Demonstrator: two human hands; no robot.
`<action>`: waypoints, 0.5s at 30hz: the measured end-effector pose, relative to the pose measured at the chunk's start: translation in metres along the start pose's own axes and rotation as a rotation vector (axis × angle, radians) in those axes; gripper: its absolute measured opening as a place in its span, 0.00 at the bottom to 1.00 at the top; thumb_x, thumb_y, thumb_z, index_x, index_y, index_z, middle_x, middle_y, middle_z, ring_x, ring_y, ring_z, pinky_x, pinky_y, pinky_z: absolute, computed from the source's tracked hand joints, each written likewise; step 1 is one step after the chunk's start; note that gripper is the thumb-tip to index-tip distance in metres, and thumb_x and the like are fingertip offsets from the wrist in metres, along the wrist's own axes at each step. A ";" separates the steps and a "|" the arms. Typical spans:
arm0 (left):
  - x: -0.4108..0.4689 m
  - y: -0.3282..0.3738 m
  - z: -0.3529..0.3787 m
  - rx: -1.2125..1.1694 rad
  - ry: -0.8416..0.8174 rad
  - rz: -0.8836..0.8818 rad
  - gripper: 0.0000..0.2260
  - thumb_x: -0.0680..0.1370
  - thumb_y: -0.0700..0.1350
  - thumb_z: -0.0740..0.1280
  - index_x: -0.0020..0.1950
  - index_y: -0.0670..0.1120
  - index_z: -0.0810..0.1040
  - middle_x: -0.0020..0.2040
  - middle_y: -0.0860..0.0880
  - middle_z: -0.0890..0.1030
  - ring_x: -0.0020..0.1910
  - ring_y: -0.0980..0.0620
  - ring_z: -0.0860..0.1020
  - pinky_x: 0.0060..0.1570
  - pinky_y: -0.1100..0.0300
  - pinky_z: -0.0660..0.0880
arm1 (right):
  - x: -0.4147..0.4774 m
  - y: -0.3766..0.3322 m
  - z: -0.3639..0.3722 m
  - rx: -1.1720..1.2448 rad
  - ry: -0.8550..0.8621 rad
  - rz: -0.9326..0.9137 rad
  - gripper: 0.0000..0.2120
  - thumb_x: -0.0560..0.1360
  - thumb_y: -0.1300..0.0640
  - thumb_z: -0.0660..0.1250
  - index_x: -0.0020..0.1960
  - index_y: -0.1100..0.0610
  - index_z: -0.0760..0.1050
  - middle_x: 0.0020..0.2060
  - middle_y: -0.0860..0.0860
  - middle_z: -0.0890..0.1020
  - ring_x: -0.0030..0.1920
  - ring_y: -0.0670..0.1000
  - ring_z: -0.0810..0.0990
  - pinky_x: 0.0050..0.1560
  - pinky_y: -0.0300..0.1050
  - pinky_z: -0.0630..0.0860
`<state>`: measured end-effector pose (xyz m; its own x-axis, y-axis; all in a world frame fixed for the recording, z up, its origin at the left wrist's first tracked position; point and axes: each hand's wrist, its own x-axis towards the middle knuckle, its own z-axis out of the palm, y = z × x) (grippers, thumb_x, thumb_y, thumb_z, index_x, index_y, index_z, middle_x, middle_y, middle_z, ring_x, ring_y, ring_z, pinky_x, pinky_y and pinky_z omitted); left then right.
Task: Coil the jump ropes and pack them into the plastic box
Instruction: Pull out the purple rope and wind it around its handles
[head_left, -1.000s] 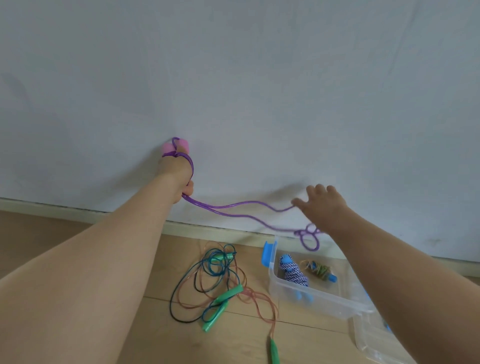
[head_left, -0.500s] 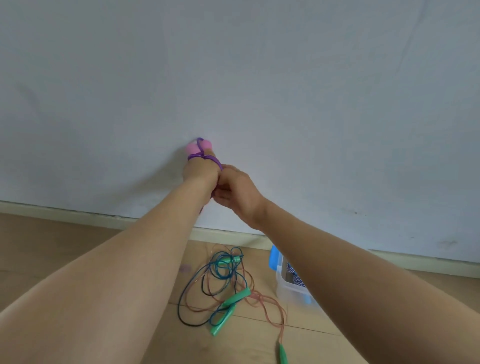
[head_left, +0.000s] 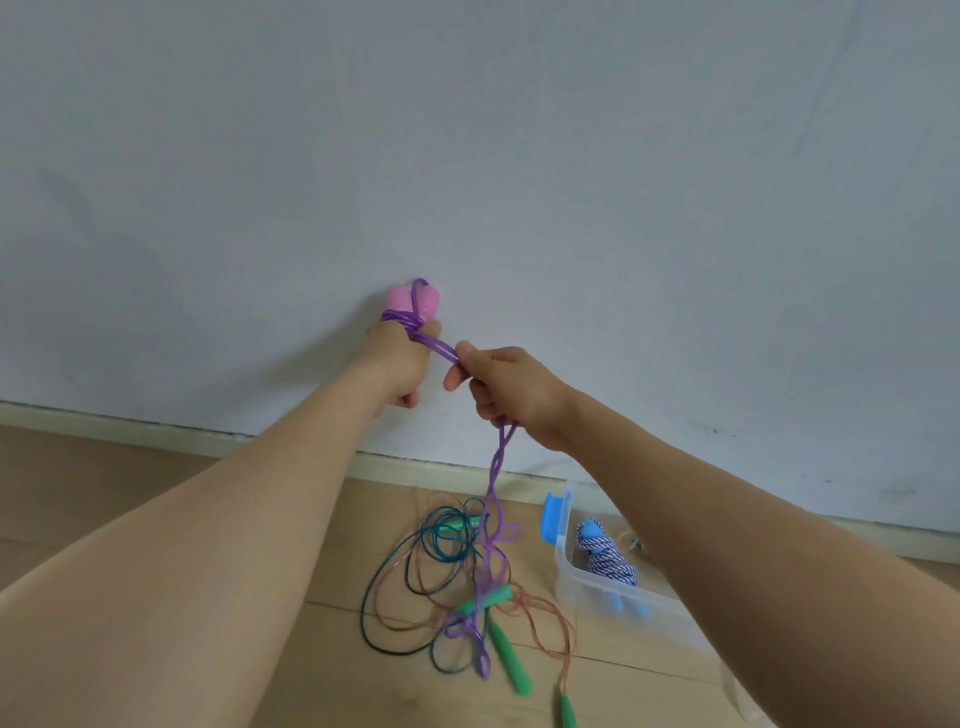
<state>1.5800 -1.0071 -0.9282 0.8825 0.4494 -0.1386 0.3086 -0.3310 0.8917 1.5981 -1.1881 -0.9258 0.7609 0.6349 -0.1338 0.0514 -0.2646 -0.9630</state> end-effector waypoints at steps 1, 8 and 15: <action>-0.003 0.000 -0.003 -0.039 -0.071 0.016 0.07 0.85 0.49 0.63 0.59 0.49 0.78 0.41 0.49 0.73 0.29 0.48 0.68 0.28 0.59 0.72 | -0.001 0.003 -0.006 -0.016 -0.016 -0.019 0.23 0.86 0.43 0.59 0.51 0.58 0.84 0.30 0.48 0.64 0.31 0.48 0.64 0.37 0.42 0.63; -0.022 0.014 -0.022 -0.339 -0.367 -0.006 0.18 0.77 0.25 0.67 0.44 0.47 0.67 0.33 0.50 0.63 0.27 0.55 0.61 0.26 0.62 0.61 | -0.016 0.036 -0.056 -0.583 -0.006 0.090 0.22 0.87 0.42 0.56 0.47 0.56 0.78 0.38 0.52 0.74 0.38 0.52 0.81 0.47 0.49 0.75; -0.018 0.021 0.007 0.384 -0.064 0.188 0.09 0.75 0.32 0.67 0.54 0.40 0.76 0.46 0.40 0.78 0.41 0.40 0.80 0.38 0.54 0.75 | -0.024 0.038 -0.033 -1.202 -0.073 -0.184 0.27 0.86 0.40 0.54 0.33 0.54 0.68 0.28 0.53 0.73 0.32 0.56 0.73 0.39 0.50 0.71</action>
<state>1.5729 -1.0274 -0.9102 0.9524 0.3037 -0.0265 0.2396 -0.6920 0.6809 1.6027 -1.2371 -0.9511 0.6431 0.7627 -0.0688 0.7502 -0.6454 -0.1435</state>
